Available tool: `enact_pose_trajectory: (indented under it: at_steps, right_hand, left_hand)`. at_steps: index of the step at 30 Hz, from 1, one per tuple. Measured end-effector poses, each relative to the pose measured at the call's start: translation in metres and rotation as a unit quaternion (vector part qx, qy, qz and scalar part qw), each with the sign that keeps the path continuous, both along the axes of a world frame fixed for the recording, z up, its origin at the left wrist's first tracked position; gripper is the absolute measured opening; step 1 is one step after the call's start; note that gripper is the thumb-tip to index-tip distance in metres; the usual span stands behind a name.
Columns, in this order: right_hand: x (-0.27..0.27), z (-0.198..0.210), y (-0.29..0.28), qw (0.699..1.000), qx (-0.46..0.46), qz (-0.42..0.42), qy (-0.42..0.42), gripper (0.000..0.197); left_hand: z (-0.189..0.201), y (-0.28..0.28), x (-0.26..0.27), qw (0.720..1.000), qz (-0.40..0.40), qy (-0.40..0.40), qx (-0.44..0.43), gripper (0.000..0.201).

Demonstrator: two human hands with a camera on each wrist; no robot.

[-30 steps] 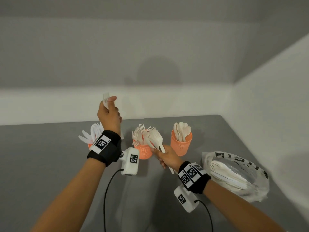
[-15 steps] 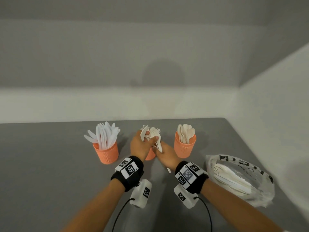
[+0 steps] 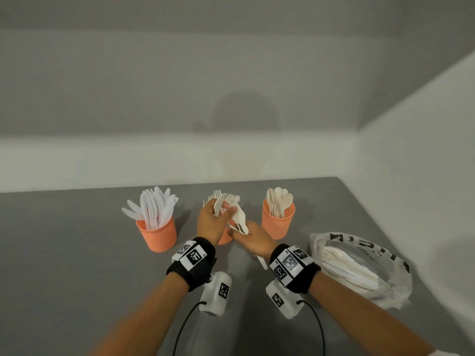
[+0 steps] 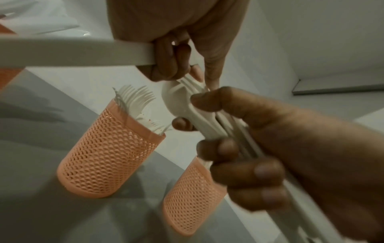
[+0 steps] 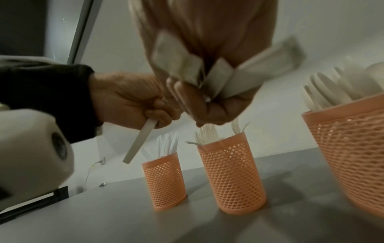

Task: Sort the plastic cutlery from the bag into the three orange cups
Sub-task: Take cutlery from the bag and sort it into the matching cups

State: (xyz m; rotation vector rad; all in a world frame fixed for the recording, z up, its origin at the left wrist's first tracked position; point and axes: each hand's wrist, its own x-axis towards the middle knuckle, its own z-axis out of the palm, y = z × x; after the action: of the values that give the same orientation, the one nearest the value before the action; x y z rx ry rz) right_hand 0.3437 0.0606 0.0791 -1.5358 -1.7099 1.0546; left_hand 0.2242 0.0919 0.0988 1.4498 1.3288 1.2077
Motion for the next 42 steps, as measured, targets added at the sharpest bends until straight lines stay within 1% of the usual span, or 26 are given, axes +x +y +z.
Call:
enact_pose_trajectory:
  at_steps: [2,3,5,7,10,11,13,14,17,19,20,22,23,25,26,27,29,33,36,39,42]
  right_hand:
    - [0.0,-0.003,-0.003,1.0,-0.005,-0.014,0.023,0.012]
    - [0.0,-0.004,-0.004,0.999,0.002,-0.018,0.033,0.015]
    - [0.001,-0.006,-0.004,0.998,0.019,-0.045,0.047,0.026]
    - [0.003,-0.007,-0.003,0.996,0.044,-0.072,0.043,0.027]
    - [0.004,-0.009,0.0,0.994,0.057,-0.091,0.011,0.026]
    - [0.004,-0.01,0.001,0.994,0.064,-0.089,0.0,0.027]
    - [0.002,-0.01,0.001,0.994,0.067,-0.083,-0.001,0.026]
    - [0.002,-0.01,0.0,0.994,0.065,-0.086,0.005,0.026]
    - [0.006,-0.012,0.0,0.994,0.054,-0.097,0.012,0.018]
    - [0.009,-0.013,-0.001,0.994,0.052,-0.098,0.014,0.01]
    - [0.011,-0.012,-0.002,0.993,0.053,-0.1,0.016,0.01]
    - [0.014,-0.011,-0.004,0.992,0.052,-0.113,0.024,0.02]
    - [0.015,-0.01,-0.004,0.991,0.048,-0.124,0.031,0.026]
    - [0.016,-0.01,-0.003,0.988,0.043,-0.143,0.043,0.036]
    - [0.016,-0.009,-0.003,0.987,0.044,-0.149,0.047,0.039]
    - [0.015,-0.009,-0.003,0.986,0.046,-0.151,0.049,0.04]
    - [0.011,-0.007,-0.005,0.986,0.049,-0.147,0.055,0.04]
    - [0.006,-0.002,-0.009,0.987,0.056,-0.129,0.076,0.039]
    - [0.008,-0.002,-0.009,0.979,0.021,-0.146,0.138,0.035]
    - [0.01,-0.002,-0.01,0.971,0.005,-0.151,0.184,0.03]
    - [0.008,0.0,-0.012,0.968,0.017,-0.16,0.193,0.027]
  left_hand:
    - [0.004,0.004,-0.001,1.0,-0.009,-0.021,-0.018,0.007]
    - [0.006,0.007,-0.001,0.999,0.001,-0.034,-0.023,0.002]
    - [0.009,0.013,-0.002,0.997,0.04,-0.063,-0.033,0.011]
    - [0.012,0.014,-0.002,0.993,0.058,-0.088,-0.043,0.015]
    - [0.018,0.003,0.003,0.992,0.031,-0.108,-0.061,0.019]
    - [0.019,-0.002,0.006,0.99,0.019,-0.12,-0.075,0.016]
    - [0.023,-0.008,0.012,0.979,0.006,-0.172,-0.106,0.004]
    - [0.025,-0.009,0.014,0.975,0.007,-0.191,-0.112,0.004]
    - [0.029,-0.003,0.012,0.975,0.049,-0.203,-0.082,0.023]
    - [0.033,0.004,0.005,0.965,0.089,-0.236,-0.071,0.031]
    - [0.035,0.007,0.002,0.955,0.101,-0.268,-0.08,0.033]
    - [0.036,0.012,-0.005,0.937,0.106,-0.316,-0.104,0.034]
    - [0.036,0.012,-0.007,0.941,0.1,-0.302,-0.117,0.034]
    - [0.032,0.007,-0.006,0.967,0.074,-0.197,-0.145,0.033]
    - [0.028,0.001,-0.003,0.975,0.056,-0.147,-0.153,0.031]
    - [0.023,-0.005,0.001,0.98,0.04,-0.114,-0.157,0.029]
    - [0.013,-0.015,0.011,0.985,0.012,-0.084,-0.15,0.025]
    - [-0.002,-0.022,0.026,0.986,0.0,-0.086,-0.142,0.028]
    - [-0.003,-0.021,0.028,0.985,0.007,-0.095,-0.146,0.023]
    - [-0.003,-0.019,0.03,0.977,0.018,-0.134,-0.163,0.03]
    - [-0.005,-0.02,0.035,0.96,0.044,-0.198,-0.193,0.035]
